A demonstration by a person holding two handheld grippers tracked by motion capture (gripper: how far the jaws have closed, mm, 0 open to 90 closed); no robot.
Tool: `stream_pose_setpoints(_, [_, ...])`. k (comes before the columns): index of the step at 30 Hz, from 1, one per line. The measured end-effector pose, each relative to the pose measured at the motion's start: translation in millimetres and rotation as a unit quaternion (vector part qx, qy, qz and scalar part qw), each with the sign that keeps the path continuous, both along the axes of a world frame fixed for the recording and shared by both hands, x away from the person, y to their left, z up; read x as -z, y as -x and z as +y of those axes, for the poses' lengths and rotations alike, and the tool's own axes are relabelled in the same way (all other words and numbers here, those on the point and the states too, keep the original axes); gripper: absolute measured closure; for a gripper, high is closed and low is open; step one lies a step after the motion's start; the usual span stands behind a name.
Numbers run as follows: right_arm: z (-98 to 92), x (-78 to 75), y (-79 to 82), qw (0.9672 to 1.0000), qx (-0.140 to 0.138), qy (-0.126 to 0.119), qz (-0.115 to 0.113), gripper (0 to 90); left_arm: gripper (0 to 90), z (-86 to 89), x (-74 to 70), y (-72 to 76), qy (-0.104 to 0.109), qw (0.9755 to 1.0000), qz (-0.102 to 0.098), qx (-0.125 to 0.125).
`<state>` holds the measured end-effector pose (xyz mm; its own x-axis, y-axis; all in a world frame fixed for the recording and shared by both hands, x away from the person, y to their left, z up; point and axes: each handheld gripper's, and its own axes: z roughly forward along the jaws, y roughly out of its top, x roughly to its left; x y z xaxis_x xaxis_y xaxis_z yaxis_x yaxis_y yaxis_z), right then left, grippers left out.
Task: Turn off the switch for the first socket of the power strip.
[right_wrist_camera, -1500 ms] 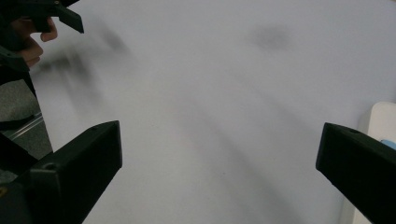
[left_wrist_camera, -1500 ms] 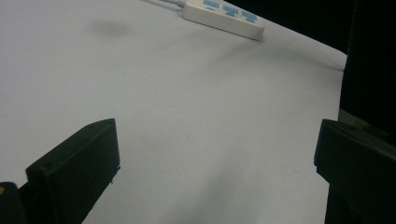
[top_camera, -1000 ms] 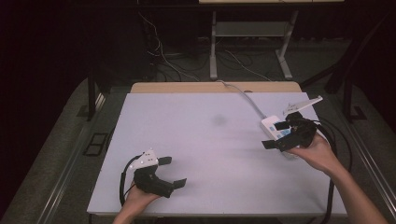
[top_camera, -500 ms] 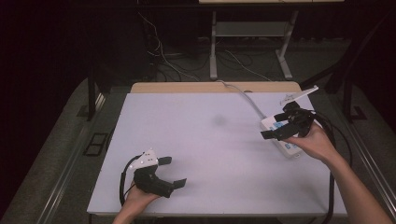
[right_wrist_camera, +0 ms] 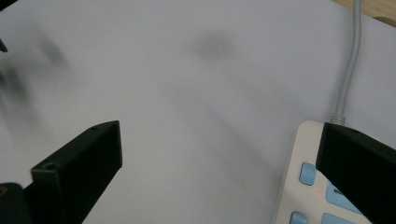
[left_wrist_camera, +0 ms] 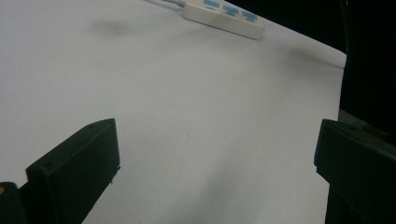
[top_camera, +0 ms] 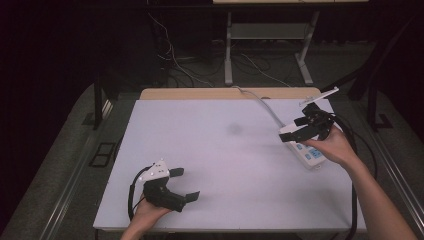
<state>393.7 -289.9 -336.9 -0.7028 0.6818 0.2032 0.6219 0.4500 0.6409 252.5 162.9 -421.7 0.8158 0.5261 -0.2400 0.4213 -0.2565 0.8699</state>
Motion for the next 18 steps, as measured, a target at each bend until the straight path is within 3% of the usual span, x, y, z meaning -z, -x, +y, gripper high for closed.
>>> stream_pose_setpoints(14, [-10.6, 7.4, -13.4, 0.9998, 0.014, -0.013, -0.001, 0.2, 0.0, -0.1, -0.2, 0.2, 0.001, 1.0000, 0.000, 0.001])
stream_pose_setpoints(18, [-17.3, 10.2, -18.7, 0.9994, 0.029, -0.015, 0.003, 1.3, 0.0, -0.4, -0.1, 0.1, 0.000, 1.0000, 0.000, 0.002])
